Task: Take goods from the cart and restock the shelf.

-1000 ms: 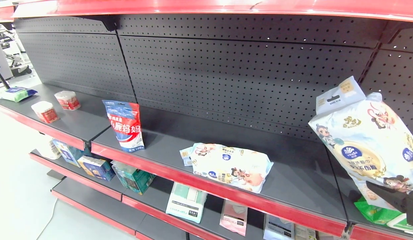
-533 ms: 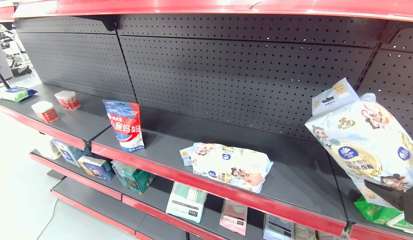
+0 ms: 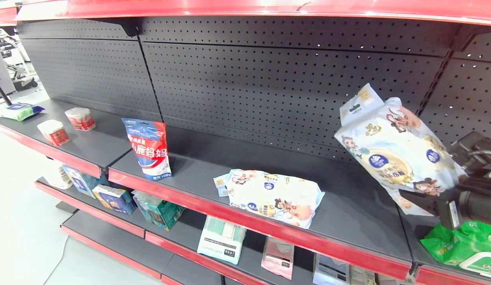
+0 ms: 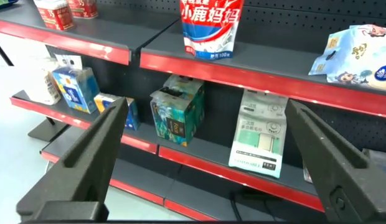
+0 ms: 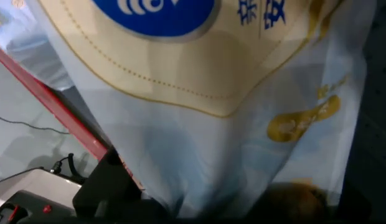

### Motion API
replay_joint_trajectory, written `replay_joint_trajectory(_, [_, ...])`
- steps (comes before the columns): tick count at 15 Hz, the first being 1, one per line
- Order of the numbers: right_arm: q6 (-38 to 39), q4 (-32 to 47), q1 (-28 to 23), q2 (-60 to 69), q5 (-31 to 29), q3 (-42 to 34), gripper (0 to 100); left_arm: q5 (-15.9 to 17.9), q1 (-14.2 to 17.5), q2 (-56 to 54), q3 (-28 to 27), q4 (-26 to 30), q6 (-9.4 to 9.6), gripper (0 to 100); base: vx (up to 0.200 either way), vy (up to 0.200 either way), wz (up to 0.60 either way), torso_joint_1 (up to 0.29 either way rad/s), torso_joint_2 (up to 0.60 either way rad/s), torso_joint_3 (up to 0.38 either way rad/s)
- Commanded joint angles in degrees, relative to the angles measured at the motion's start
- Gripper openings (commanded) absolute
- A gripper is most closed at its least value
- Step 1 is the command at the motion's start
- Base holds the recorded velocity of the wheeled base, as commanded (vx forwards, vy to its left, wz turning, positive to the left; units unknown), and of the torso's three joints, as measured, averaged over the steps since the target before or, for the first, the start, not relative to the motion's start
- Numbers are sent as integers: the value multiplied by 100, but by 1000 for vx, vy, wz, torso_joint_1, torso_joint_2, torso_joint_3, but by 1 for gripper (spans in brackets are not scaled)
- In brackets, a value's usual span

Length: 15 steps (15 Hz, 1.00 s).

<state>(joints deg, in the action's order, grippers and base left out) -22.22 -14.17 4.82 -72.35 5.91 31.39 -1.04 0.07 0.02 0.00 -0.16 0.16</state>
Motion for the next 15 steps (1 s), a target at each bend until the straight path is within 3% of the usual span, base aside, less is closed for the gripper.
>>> replay_joint_trajectory(1, [-221,-429,28,-1194,305,491,0,-2,1,-2,0,-2,2,100,0,0,0,0,0,0])
replay_joint_trajectory(6, [-801,-420,169,-2169,622,1080,0,-2,1,-2,0,-2,2,100,0,0,0,0,0,0])
replay_joint_trajectory(9, [-827,-403,362,-2661,622,1528,0,-2,1,-2,0,-2,2,100,0,0,0,0,0,0])
replay_joint_trajectory(15, [-792,-385,195,-3083,666,1836,0,-2,1,-2,0,-11,2,100,0,0,0,0,0,0])
